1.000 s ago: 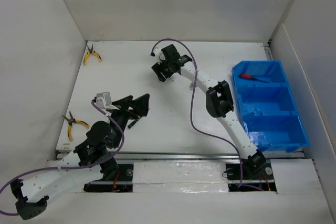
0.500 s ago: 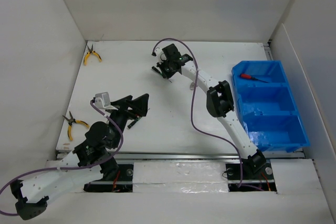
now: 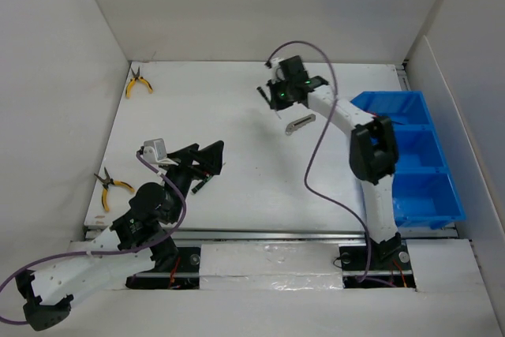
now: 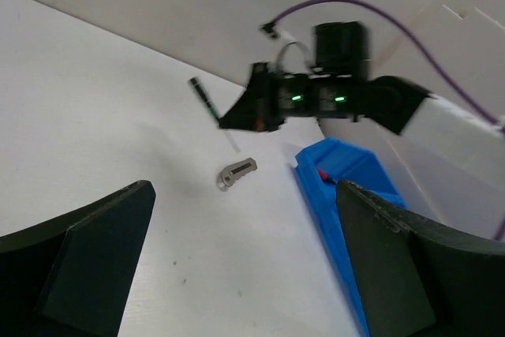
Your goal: Sort the tools into containers
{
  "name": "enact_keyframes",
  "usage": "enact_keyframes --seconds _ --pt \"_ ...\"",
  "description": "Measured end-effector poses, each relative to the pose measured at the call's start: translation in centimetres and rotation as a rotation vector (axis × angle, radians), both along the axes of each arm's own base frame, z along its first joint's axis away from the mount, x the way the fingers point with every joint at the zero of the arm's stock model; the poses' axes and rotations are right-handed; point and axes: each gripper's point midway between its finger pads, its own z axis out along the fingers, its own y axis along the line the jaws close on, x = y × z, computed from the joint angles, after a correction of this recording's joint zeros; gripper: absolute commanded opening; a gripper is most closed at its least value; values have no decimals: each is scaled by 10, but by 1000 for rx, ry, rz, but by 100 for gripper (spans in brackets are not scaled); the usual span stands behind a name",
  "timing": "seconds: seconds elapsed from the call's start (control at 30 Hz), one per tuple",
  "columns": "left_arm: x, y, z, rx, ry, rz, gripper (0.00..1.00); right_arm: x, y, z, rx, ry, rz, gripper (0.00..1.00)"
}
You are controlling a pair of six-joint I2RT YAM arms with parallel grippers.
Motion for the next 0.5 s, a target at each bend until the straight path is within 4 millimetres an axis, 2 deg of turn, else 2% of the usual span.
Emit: enact_keyframes --seconds 0.07,0.2,0.23,0.3,0.33,0.4,0.5 --pt "0 0 0 1 0 0 99 1 -34 50 93 -52 -90 0" --pt "0 0 0 -1 -1 0 99 8 -118 169 289 -271 -293 0" --pt "0 0 0 -1 0 0 99 8 -139 192 327 -326 -347 0" --pt "0 0 0 0 0 0 99 2 -172 225 394 -402 -440 0" --pt "0 0 -1 1 1 0 99 -1 -185 233 426 -426 -485 0" --pt "0 0 -1 1 1 0 99 -12 -207 232 478 -435 -577 0" --pt "0 0 -1 1 1 0 99 -29 -240 199 533 -388 -755 0"
